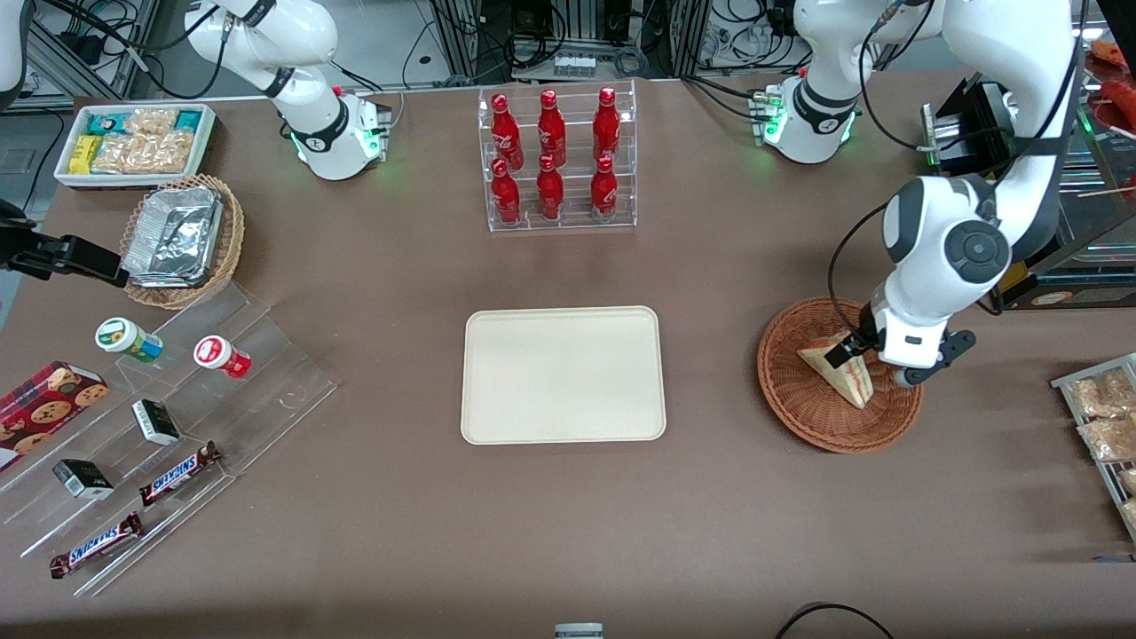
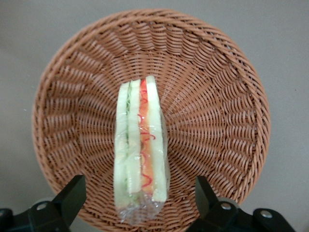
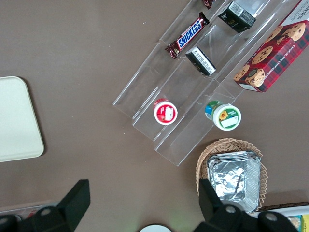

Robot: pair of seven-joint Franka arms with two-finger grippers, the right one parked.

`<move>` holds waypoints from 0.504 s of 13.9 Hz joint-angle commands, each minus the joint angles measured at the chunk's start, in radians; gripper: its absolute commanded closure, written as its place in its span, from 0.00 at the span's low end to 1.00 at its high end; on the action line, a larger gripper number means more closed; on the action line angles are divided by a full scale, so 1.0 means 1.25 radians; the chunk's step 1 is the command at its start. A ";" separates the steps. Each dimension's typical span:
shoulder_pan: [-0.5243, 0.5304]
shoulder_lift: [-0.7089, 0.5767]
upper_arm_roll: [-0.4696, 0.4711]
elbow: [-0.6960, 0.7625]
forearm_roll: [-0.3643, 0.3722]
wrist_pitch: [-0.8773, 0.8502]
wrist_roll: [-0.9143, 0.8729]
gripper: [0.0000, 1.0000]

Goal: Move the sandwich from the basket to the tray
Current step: 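Lower the left gripper and close it on the wrapped sandwich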

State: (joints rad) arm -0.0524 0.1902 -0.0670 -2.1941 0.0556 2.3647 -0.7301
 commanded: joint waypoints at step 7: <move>-0.019 0.058 0.002 -0.002 0.016 0.020 -0.037 0.15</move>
State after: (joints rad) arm -0.0678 0.2503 -0.0688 -2.1946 0.0564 2.3791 -0.7596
